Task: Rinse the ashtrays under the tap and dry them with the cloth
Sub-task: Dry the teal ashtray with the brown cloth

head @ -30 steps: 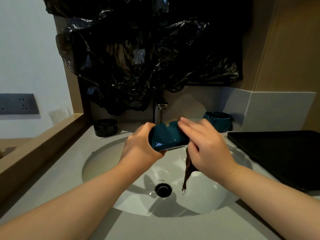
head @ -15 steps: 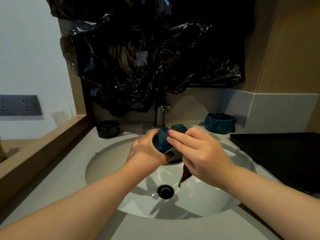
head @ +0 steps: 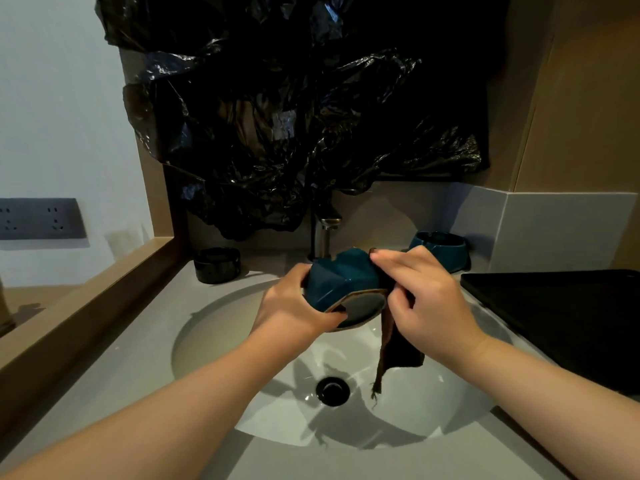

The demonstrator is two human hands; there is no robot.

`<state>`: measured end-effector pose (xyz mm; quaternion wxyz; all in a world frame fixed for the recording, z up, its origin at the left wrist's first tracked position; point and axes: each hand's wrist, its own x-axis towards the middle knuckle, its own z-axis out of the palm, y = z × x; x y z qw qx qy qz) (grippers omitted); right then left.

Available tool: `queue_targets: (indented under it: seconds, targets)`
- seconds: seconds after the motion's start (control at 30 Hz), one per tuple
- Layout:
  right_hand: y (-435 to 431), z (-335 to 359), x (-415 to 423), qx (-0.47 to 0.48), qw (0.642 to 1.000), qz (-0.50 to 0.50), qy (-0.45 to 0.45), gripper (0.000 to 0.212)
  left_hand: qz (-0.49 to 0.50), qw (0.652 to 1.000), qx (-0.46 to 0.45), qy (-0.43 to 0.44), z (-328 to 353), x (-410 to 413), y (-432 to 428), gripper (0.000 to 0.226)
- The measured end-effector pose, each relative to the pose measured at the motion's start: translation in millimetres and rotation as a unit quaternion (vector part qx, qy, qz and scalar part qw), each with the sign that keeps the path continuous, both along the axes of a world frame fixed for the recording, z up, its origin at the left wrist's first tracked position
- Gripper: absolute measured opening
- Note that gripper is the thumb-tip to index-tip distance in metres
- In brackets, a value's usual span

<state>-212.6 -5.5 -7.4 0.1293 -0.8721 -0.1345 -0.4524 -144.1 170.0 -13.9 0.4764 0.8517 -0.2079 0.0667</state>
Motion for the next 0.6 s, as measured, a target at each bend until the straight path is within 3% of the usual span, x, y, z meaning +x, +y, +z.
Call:
queue_targets:
  seconds: [0.2,0.3,0.47,0.53,0.6]
  targets:
    - [13.7,5.2,-5.5,-0.124,0.991,0.04,0.015,0.043,0.005,0.993,0.028,-0.112,-2.3,-2.9,-0.1,0.059]
    - [3.9,4.7,-1.6,-0.053,0.998,0.025,0.0,0.045,0.002,0.995,-0.012,-0.1,-3.0,-0.7,2.4,0.058]
    - [-7.1,7.5,0.5,0.165,0.979,-0.019,0.12,0.05,-0.016,0.996,-0.038,-0.08,-3.2,-0.5,4.0,0.058]
    - [-2.7,8.6,-1.8,0.177,0.977,-0.01,0.122,0.049,-0.013,0.996,-0.027,-0.08,-3.8,1.4,3.5,0.057]
    - [7.8,11.1,-5.5,0.108,0.991,0.009,0.079,0.047,-0.007,0.996,-0.01,-0.084,-3.8,3.3,3.2,0.057]
